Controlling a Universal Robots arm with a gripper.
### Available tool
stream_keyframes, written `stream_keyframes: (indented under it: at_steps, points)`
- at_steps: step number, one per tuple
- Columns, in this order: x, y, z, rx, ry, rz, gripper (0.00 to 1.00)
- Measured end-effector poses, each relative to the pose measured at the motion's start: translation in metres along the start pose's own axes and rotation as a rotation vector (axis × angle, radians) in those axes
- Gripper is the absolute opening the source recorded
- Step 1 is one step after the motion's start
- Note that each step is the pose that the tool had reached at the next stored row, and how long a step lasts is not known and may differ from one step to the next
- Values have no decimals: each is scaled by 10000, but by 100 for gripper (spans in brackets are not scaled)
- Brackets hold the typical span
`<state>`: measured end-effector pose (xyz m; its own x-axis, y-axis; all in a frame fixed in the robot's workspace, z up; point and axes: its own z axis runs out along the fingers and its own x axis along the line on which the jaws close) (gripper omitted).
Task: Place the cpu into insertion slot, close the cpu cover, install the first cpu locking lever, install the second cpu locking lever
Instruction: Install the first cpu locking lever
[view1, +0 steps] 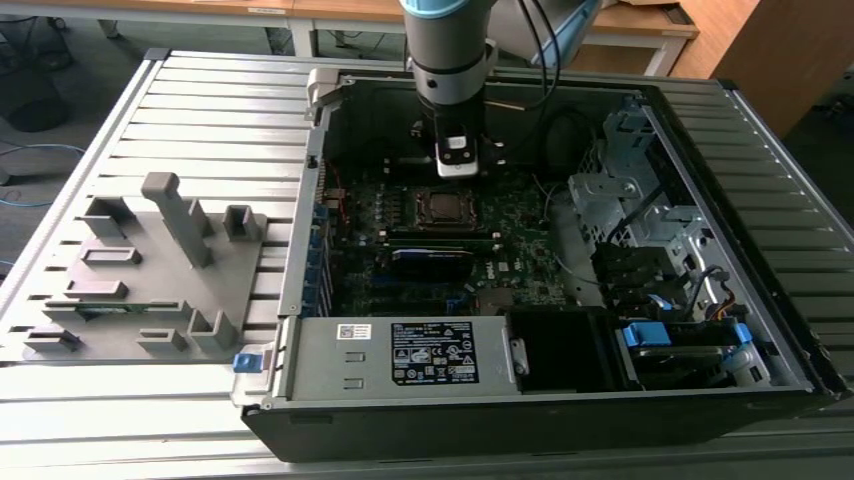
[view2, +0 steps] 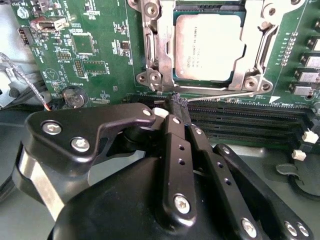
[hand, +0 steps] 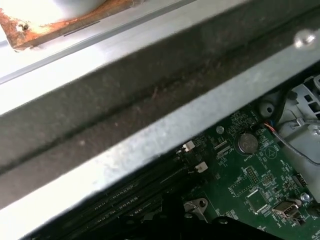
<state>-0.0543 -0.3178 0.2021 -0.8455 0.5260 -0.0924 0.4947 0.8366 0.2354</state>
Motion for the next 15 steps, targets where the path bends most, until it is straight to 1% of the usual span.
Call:
stream_keyframes:
  at_steps: [2,8,15]
  points:
    - [-2,7,-28,-10,5,3,11]
    - [3,7,-33,-16,9,6,11]
    - [51,-17,-41,-37,12,13,11]
